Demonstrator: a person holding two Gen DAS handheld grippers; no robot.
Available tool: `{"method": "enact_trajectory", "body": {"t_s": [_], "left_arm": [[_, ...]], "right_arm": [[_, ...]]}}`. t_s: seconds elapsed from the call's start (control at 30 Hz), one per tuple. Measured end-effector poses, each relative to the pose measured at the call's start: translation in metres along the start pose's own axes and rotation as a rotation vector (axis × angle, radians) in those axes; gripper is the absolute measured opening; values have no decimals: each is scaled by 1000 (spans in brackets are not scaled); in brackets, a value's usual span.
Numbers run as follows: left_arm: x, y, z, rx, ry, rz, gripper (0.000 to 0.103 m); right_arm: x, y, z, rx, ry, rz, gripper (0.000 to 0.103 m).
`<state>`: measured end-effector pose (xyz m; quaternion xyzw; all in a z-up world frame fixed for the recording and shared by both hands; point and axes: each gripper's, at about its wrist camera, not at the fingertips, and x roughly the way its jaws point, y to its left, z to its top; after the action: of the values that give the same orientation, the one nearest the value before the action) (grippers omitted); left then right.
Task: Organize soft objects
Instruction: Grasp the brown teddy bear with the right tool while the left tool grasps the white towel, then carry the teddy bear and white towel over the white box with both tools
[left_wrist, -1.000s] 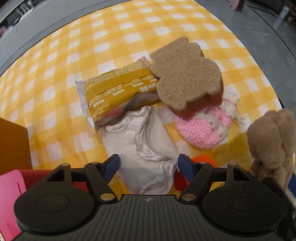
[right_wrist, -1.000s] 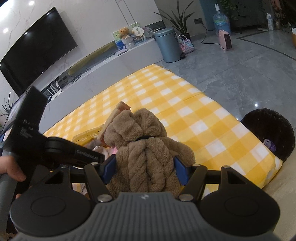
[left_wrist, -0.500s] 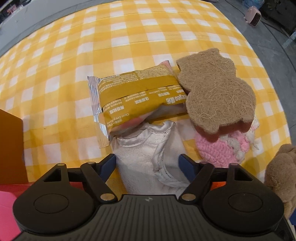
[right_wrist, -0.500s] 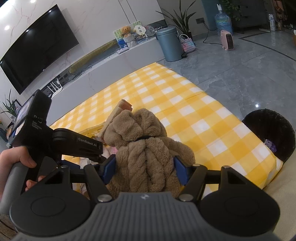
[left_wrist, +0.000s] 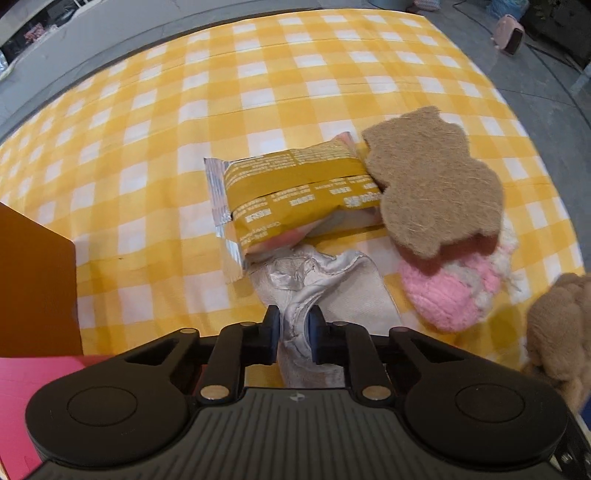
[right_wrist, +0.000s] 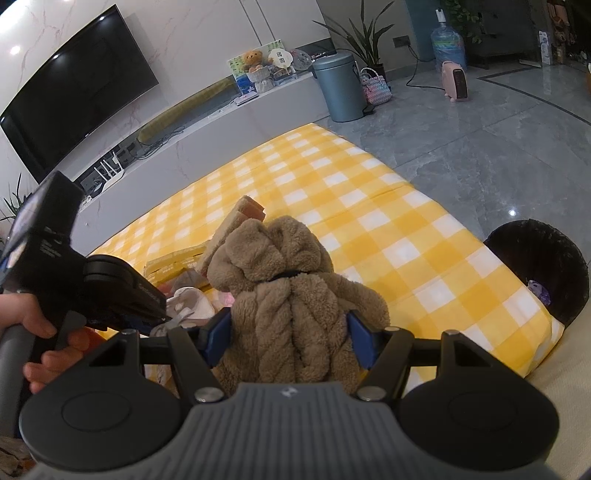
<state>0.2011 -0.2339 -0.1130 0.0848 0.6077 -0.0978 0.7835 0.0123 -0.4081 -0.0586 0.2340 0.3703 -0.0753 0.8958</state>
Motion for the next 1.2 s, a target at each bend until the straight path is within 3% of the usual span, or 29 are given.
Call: {"method": "enact_trajectory", "body": {"t_s": [0.23,0.63,0.9,1.2], "left_arm": [[-34,-2,-11,42,-39,-58,15],[-98,14,-39,109,-31,-293,16],[-140,30,-60,152,-159,-272,16],[-183,90,-86,72,-302,-314,16]], "right_arm": [[-5,4,0,-17,-18,3,66],[-21,4,1,-6,-65,26,66],[-37,16,6,-12,-110,138,66],[-64,54,12,-75,-184,302,66]]}}
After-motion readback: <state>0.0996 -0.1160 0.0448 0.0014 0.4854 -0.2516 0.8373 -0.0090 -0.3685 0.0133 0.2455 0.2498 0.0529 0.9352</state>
